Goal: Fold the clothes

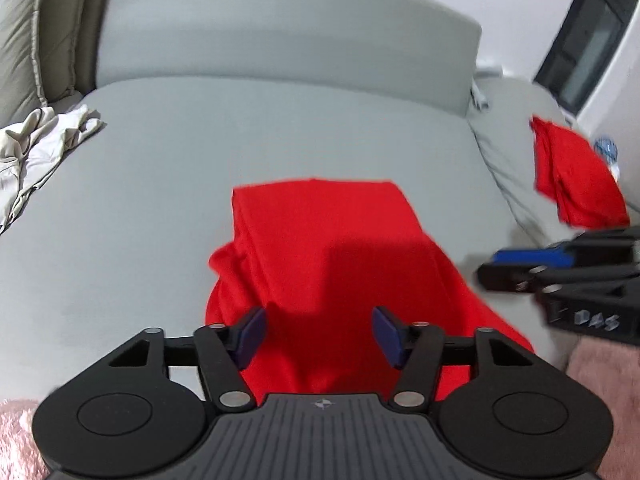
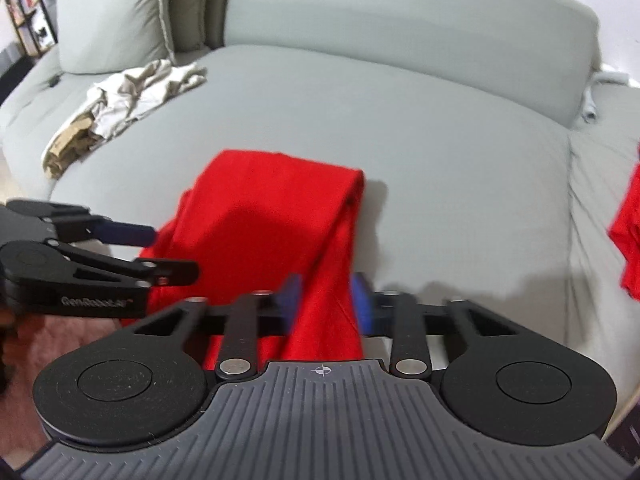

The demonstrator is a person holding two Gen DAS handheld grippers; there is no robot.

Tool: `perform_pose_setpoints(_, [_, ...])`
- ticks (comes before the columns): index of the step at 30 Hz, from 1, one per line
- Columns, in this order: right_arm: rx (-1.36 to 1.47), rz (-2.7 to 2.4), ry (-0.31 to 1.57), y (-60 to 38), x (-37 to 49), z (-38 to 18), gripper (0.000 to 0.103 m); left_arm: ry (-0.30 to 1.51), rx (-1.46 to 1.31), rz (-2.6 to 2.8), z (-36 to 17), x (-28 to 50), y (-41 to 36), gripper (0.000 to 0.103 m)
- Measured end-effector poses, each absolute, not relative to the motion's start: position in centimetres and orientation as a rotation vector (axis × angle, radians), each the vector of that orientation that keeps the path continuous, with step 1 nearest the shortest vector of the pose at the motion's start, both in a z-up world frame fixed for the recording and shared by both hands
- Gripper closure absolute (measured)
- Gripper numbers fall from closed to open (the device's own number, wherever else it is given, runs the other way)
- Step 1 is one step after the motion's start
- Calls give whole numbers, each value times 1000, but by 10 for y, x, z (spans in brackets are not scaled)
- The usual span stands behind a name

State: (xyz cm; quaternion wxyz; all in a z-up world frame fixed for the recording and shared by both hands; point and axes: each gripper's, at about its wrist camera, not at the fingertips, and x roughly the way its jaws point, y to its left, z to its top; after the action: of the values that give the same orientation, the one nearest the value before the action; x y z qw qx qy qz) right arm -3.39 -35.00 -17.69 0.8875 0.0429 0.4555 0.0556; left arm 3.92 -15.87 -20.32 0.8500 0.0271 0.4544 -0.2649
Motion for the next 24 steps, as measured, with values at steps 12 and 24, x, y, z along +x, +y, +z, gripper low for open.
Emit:
perform_pose_setpoints(12, [-28,160,1055,-314,-15,-215,82,1021,148,-516,-219,44,-177,54])
perform_pose_setpoints(24, [119,83,953,-355,16,-186,61,925,71,-396,-191,89,-174,45])
